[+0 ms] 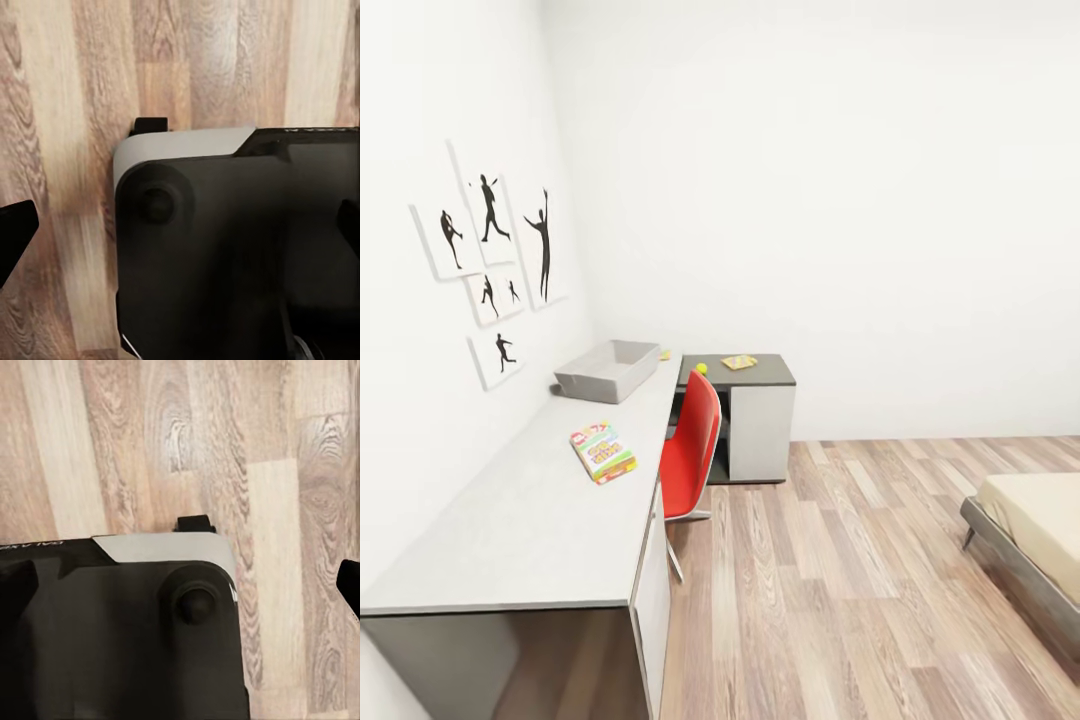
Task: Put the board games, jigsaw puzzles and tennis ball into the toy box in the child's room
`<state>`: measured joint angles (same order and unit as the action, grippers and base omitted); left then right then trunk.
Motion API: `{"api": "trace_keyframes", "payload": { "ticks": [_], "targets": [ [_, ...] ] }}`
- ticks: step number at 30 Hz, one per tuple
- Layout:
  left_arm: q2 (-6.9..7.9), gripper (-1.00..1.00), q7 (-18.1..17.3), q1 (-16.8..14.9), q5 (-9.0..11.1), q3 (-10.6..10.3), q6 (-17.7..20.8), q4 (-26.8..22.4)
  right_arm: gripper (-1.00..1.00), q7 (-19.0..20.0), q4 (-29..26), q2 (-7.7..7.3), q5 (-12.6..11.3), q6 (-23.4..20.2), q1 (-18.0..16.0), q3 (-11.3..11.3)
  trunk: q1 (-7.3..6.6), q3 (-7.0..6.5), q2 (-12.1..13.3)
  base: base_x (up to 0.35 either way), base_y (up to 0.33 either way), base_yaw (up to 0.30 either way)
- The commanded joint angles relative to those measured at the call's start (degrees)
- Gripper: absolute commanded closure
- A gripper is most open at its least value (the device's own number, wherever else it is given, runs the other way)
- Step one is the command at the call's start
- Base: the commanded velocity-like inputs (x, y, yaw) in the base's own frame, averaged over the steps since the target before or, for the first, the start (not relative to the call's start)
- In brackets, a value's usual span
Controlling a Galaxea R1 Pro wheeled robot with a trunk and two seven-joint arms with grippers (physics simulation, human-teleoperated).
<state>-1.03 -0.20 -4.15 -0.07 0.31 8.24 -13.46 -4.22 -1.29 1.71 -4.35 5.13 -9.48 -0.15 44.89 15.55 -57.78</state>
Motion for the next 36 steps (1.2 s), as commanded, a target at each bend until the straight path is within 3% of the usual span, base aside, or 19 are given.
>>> {"api": "trace_keyframes", "payload": {
  "ticks": [1, 6, 11, 19, 23, 28, 36],
  "targets": [
    [-0.01, -1.0, -0.07, -0.28, -0.01, 0.04, 1.62, -1.09, -1.0, -0.14, 0.06, 0.01, -0.62, -0.18, -0.78, 0.0, -0.22, -0.11, 0.37, 0.0, 0.0, 0.0],
    [0.02, -1.0, -0.28, -2.5, 0.0, 0.04, 8.42, -5.99, -1.0, -0.28, 0.06, -0.25, -2.58, -4.71, -5.15, -0.08, -1.32, -1.01, 2.37, 0.0, 0.0, 0.0],
    [0.02, -1.0, -0.37, -6.23, 0.01, 0.04, 14.65, -9.01, -1.0, -0.3, 0.06, -1.3, -6.77, -11.26, -9.86, -0.33, -2.42, -1.9, 4.38, 0.0, 0.0, 0.0],
    [-0.19, -1.0, -0.34, -12.22, -0.02, -0.04, 20.43, -10.34, -1.0, -0.45, 0.02, -2.31, -11.42, -17.21, -15.7, -0.44, -4.18, -3.34, 7.59, 0.0, 0.0, 0.0],
    [-0.1, -1.0, -0.39, -16.7, -0.02, -0.14, 24.53, -10.65, -1.0, -0.56, 0.04, -2.5, -12.46, -19.07, -19.32, -0.45, -5.06, -4.06, 9.19, 0.0, 0.0, -0.001],
    [0.06, -1.0, -0.45, -20.81, 0.01, -0.23, 28.29, -10.75, -1.0, -0.64, 0.04, -2.48, -12.78, -20.34, -21.42, -0.44, -6.15, -4.95, 11.2, 0.0, 0.0, -0.08],
    [-0.06, -1.0, -0.49, -23.08, 0.06, -0.4, 29.86, -10.81, -1.0, -0.91, 0.05, -2.49, -12.93, -20.66, -22.15, -0.36, -7.91, -6.39, 14.4, 0.0, 0.0, -0.222]
  ]
}}
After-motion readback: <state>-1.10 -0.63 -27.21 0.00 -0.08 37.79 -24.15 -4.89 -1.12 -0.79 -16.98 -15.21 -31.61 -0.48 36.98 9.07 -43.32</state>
